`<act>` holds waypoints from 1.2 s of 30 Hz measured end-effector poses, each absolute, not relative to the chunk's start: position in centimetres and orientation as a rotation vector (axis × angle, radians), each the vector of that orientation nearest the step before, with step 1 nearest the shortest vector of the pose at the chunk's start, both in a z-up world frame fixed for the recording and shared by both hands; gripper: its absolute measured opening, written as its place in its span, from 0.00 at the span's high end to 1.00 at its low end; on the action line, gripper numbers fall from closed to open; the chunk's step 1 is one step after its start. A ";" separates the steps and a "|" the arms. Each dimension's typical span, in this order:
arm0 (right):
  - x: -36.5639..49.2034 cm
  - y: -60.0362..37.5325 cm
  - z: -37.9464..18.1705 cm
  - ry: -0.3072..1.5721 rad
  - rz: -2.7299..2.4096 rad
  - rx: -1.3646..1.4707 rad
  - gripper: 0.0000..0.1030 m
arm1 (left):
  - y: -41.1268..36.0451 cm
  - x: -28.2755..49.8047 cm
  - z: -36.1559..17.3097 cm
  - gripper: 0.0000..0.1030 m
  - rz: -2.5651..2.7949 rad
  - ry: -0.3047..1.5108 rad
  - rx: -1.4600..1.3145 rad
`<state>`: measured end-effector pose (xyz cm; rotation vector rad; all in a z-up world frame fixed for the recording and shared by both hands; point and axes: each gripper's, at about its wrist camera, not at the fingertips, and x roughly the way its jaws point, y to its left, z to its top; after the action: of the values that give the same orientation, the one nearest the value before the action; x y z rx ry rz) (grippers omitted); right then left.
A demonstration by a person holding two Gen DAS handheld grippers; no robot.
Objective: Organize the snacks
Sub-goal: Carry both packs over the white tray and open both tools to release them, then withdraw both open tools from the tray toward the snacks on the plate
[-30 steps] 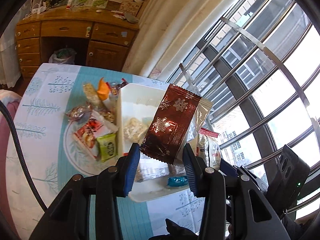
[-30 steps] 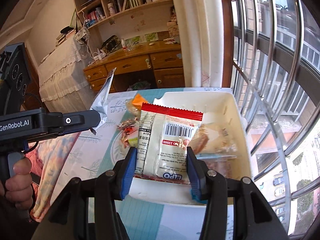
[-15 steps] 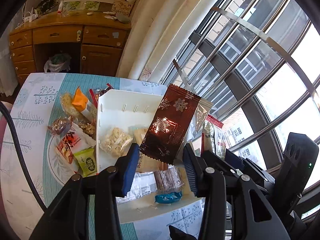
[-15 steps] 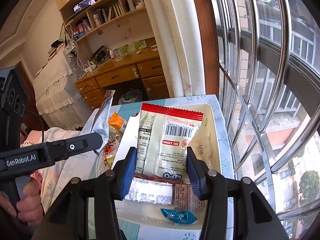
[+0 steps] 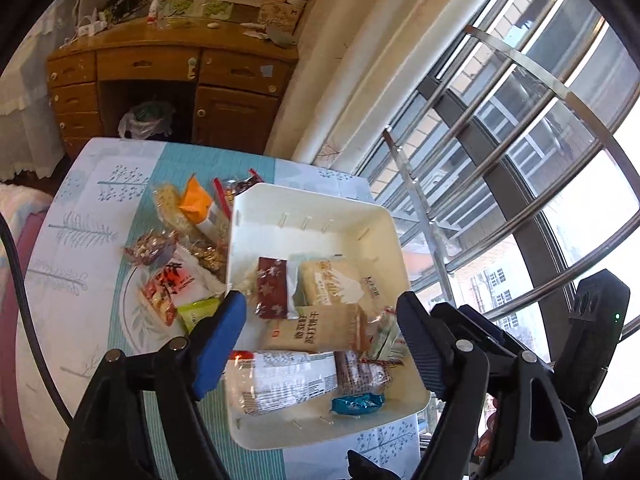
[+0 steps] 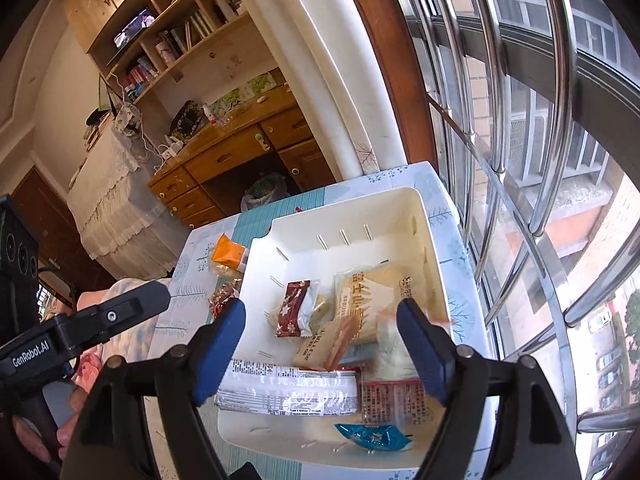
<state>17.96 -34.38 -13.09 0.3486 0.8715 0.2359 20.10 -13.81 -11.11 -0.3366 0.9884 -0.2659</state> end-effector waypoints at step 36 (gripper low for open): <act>14.4 -17.9 -14.6 0.897 0.043 0.582 0.10 | 7.1 19.7 -10.8 0.22 -0.407 1.106 -0.177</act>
<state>14.39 -17.93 -14.61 0.5816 0.8974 0.0429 19.70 7.10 -10.78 -0.1770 1.1061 -0.4073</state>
